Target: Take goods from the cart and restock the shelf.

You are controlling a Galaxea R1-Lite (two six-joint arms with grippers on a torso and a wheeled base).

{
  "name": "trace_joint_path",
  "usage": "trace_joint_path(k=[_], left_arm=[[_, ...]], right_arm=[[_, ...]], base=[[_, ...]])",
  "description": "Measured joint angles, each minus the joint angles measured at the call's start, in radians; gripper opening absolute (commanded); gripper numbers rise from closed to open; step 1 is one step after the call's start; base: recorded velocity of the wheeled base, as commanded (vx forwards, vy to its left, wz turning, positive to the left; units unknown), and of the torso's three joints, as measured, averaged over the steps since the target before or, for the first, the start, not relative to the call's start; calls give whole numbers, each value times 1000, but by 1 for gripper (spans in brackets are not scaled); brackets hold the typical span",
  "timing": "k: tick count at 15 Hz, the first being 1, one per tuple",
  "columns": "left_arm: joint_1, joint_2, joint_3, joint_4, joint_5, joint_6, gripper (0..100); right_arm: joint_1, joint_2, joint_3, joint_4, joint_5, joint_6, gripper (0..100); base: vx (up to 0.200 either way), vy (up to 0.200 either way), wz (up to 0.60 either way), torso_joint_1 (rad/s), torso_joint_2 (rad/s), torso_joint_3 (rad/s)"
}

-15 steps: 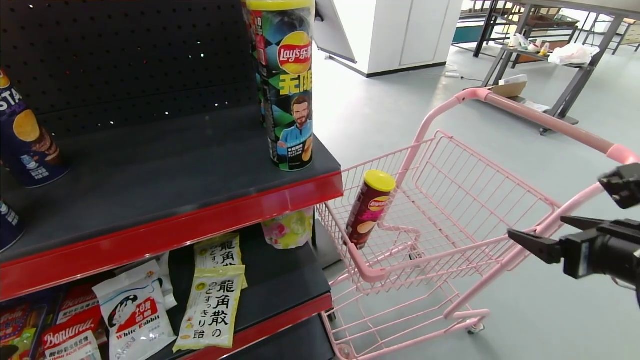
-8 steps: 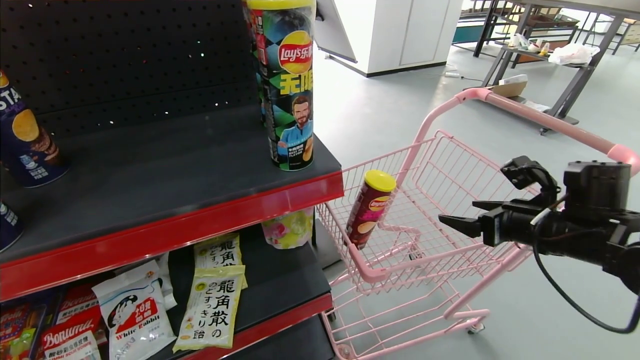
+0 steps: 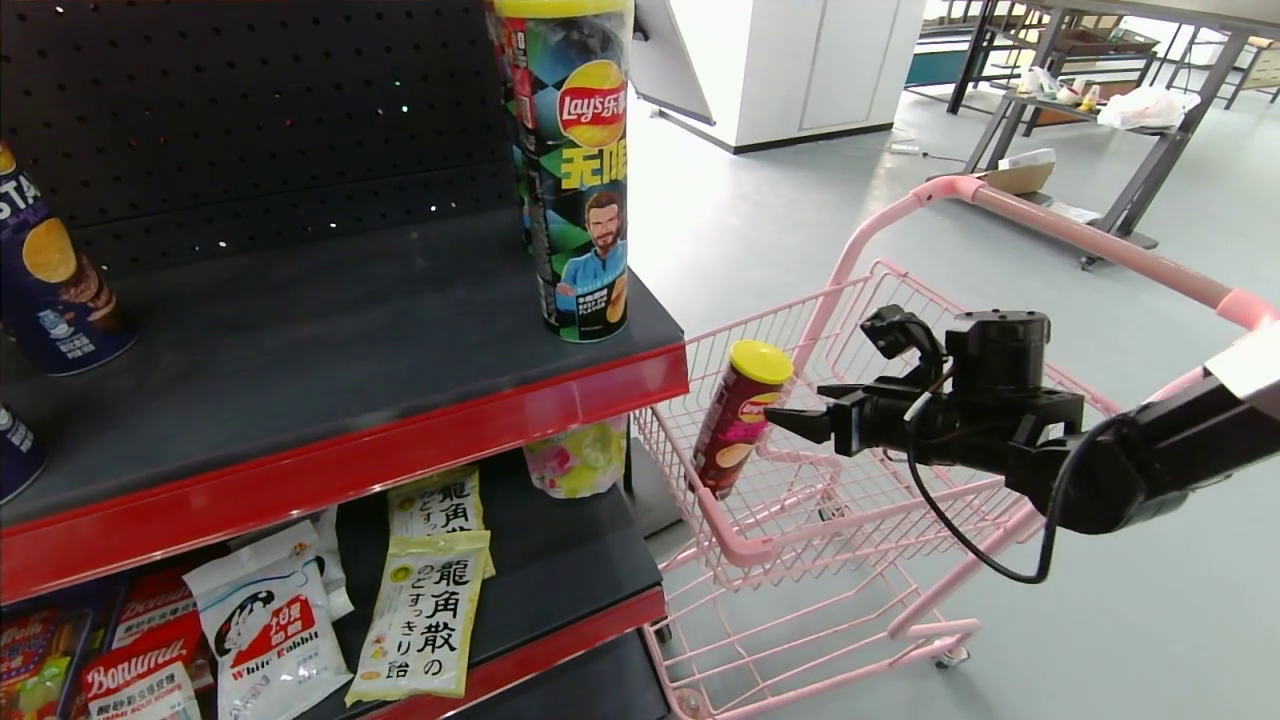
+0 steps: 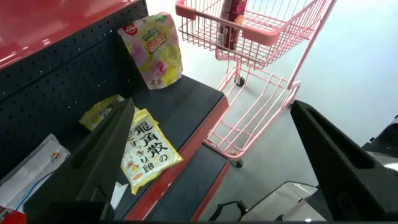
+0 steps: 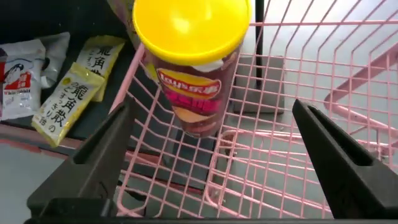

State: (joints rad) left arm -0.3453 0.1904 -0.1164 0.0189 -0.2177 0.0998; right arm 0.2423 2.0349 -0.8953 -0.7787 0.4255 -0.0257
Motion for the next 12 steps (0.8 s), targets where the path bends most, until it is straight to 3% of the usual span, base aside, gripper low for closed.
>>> trace_joint_path(k=[12], left_arm=[[1,2,-1,33,9,1,100]], right_arm=[[49,182,-193,-18,2,64,100]], base=[[0,0,0,0,0,0]])
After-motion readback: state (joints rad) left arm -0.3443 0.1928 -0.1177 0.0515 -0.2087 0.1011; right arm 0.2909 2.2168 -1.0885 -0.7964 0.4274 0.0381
